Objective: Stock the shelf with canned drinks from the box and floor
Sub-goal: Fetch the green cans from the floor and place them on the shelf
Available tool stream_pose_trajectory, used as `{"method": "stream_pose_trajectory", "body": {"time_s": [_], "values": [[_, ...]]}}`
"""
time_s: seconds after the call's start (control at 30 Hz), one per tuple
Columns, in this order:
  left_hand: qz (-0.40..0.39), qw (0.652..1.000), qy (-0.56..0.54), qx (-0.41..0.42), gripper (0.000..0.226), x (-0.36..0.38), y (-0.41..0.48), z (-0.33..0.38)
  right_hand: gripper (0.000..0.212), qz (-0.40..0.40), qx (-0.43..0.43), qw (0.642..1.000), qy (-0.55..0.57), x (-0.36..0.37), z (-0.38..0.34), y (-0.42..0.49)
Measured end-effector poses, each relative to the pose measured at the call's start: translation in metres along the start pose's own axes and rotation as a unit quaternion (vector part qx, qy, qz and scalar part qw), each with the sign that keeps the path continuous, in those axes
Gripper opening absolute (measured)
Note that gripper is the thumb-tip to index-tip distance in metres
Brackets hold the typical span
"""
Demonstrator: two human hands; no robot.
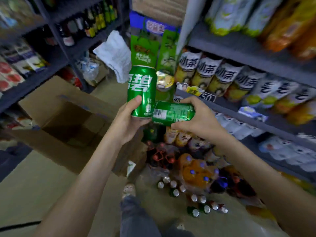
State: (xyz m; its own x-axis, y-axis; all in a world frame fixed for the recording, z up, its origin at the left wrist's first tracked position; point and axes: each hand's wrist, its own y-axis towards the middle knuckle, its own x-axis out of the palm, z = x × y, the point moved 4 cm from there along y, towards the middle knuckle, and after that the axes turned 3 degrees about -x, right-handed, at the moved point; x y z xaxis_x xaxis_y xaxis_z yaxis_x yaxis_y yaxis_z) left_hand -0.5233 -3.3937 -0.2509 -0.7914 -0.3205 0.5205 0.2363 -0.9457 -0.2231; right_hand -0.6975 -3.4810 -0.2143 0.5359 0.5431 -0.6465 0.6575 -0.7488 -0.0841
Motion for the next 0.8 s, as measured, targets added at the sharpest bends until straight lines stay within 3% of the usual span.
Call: {"method": "stream_pose_trajectory", "body": {"time_s": [0.1,0.23,0.27,0.37,0.4,0.47,0.53,0.67,0.8], "values": [[-0.042,0.999,0.008,0.010,0.043,0.081,-0.002,-0.001,0.057,0.103,0.016,0.993,0.058,-0.071,0.008,-0.045],[-0.095,0.995,0.008,0.026,0.070,0.176,0.003,0.012,0.060,0.228,0.015,0.962,0.151,-0.148,0.017,-0.081],[-0.102,0.994,0.011,0.033,0.062,0.196,0.005,0.017,0.061,0.260,0.001,0.949,0.180,-0.164,0.018,-0.088],[-0.136,0.990,0.024,0.042,0.025,0.254,0.010,0.029,0.062,0.340,-0.044,0.889,0.302,-0.205,0.022,-0.099],[-0.141,0.989,0.020,0.037,0.020,0.269,0.013,0.032,0.064,0.370,-0.058,0.863,0.339,-0.218,0.024,-0.100],[-0.169,0.985,0.016,0.032,0.032,0.298,0.021,0.036,0.065,0.417,-0.088,0.815,0.392,-0.243,0.022,-0.101],[-0.201,0.979,0.017,0.033,0.048,0.326,0.027,0.039,0.063,0.443,-0.109,0.790,0.410,-0.267,0.016,-0.101],[-0.285,0.956,0.045,0.051,0.036,0.376,0.040,0.047,0.067,0.474,-0.145,0.781,0.381,-0.314,0.003,-0.105],[-0.330,0.932,0.113,0.096,0.047,0.424,0.049,0.057,0.068,0.501,-0.164,0.771,0.357,-0.362,0.004,-0.122]]}}
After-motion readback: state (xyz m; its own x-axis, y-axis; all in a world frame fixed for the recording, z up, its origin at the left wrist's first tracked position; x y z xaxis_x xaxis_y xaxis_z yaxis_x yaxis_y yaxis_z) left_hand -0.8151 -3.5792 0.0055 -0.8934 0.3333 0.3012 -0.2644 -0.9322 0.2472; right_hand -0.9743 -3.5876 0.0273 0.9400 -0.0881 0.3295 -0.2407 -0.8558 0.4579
